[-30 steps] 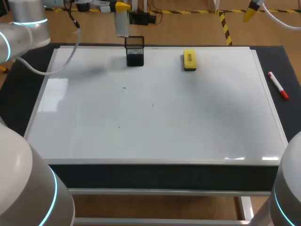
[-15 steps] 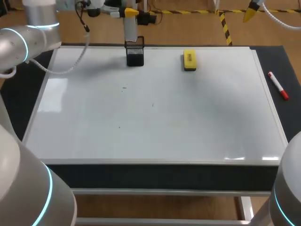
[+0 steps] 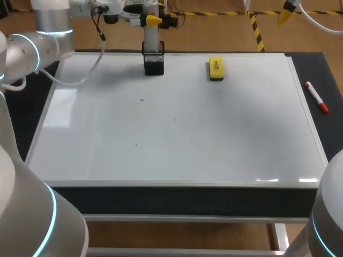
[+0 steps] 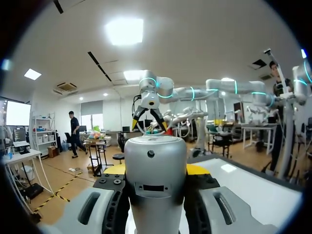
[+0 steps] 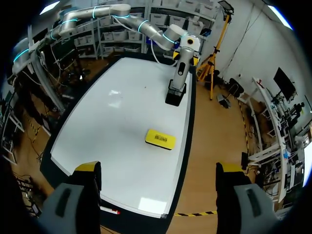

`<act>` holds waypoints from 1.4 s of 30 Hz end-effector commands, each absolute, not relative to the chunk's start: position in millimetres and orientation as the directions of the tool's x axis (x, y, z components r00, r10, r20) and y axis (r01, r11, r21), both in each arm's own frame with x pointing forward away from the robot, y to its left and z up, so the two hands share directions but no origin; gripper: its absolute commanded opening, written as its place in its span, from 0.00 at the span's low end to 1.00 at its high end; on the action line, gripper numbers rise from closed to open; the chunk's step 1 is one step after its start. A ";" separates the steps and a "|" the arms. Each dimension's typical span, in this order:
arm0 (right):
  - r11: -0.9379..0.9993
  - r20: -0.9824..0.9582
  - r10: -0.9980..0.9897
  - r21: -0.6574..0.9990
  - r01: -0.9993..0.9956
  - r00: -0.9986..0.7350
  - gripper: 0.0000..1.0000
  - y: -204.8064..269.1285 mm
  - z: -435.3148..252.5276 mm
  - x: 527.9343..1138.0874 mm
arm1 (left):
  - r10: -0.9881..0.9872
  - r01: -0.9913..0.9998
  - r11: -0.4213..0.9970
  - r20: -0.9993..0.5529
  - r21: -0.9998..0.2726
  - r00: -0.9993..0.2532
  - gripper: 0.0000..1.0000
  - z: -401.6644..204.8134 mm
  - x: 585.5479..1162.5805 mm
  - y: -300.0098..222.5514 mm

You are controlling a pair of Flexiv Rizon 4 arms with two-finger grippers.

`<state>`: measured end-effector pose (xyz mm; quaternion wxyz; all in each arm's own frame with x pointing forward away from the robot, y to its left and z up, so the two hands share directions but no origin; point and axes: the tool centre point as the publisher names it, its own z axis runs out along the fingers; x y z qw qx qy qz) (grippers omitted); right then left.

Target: Pick up the inspection probe, press it on each red-marked spot on the whiteboard one by one, put down the probe, pick up the eraser, and wipe off all the red marks.

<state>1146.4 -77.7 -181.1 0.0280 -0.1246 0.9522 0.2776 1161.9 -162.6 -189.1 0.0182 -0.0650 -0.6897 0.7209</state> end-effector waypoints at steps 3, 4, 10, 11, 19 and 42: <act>0.816 -0.116 -0.226 0.519 -0.253 -0.967 1.00 -78.3 -179.5 1148.2 | 0.122 0.050 -0.065 -0.058 -0.997 -0.991 0.00 -210.0 1171.4 -162.9; 0.816 -0.116 -0.226 0.519 -0.253 -0.967 1.00 -78.3 -179.5 1148.2 | 0.121 0.049 -0.066 -0.057 -0.997 -0.991 0.00 -213.2 1171.6 -163.0; 0.816 -0.116 -0.226 0.519 -0.253 -0.967 1.00 -78.3 -179.5 1148.2 | 0.117 0.039 -0.080 -0.048 -0.996 -0.992 0.00 -230.3 1173.9 -163.5; 0.816 -0.116 -0.226 0.519 -0.253 -0.967 1.00 -78.3 -179.5 1148.2 | 0.116 0.036 -0.082 -0.045 -0.996 -0.992 0.00 -233.1 1175.1 -163.6; 0.816 -0.116 -0.226 0.519 -0.253 -0.967 1.00 -78.3 -179.5 1148.2 | 0.101 0.003 -0.098 -0.013 -0.995 -0.995 0.00 -250.2 1181.7 -164.0; 0.816 -0.116 -0.226 0.519 -0.253 -0.967 1.00 -78.3 -179.5 1148.2 | 0.053 -0.059 -0.076 0.055 -0.995 -0.997 1.00 -271.4 1183.8 -165.8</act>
